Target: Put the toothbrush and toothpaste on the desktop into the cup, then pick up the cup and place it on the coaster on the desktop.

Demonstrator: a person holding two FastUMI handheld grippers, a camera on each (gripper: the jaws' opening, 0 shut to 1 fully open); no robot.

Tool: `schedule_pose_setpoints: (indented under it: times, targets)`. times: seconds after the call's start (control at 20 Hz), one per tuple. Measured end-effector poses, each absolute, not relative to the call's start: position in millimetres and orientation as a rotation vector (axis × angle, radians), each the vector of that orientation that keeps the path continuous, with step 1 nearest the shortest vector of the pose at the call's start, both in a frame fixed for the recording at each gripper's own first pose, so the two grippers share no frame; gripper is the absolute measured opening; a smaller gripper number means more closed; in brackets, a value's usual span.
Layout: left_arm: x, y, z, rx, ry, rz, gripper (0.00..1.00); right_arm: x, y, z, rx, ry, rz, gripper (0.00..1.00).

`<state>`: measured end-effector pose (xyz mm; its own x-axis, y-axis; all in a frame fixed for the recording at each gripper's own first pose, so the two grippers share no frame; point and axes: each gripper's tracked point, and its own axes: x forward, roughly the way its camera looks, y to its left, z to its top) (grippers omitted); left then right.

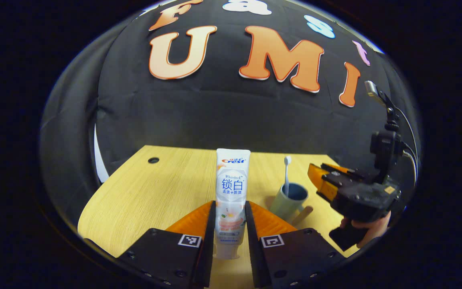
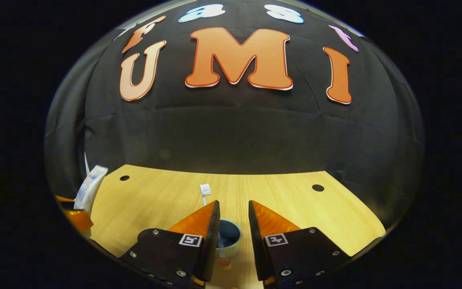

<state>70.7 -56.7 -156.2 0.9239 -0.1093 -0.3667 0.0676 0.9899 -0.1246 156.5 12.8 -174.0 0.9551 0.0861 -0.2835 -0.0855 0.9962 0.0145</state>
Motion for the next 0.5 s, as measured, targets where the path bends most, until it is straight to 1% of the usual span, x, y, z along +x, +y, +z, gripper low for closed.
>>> schedule_pose_setpoints:
  times: [0.05, 0.15, 0.35, 0.5]
  targets:
    - [78, -66, -147, -0.115, 0.346, -0.098, 0.39, 154, 7, -166, 0.000, 0.277, 0.090, 0.46]
    - [96, -85, -130, -0.109, 0.272, -0.112, 0.39, 151, -5, -154, -0.002, 0.254, 0.090, 0.49]
    - [128, -121, -113, -0.155, 0.157, -0.142, 0.39, 151, -23, -153, 0.008, 0.231, 0.103, 0.49]
    - [155, -145, -121, -0.197, 0.084, -0.132, 0.39, 156, -38, -165, 0.017, 0.221, 0.116, 0.52]
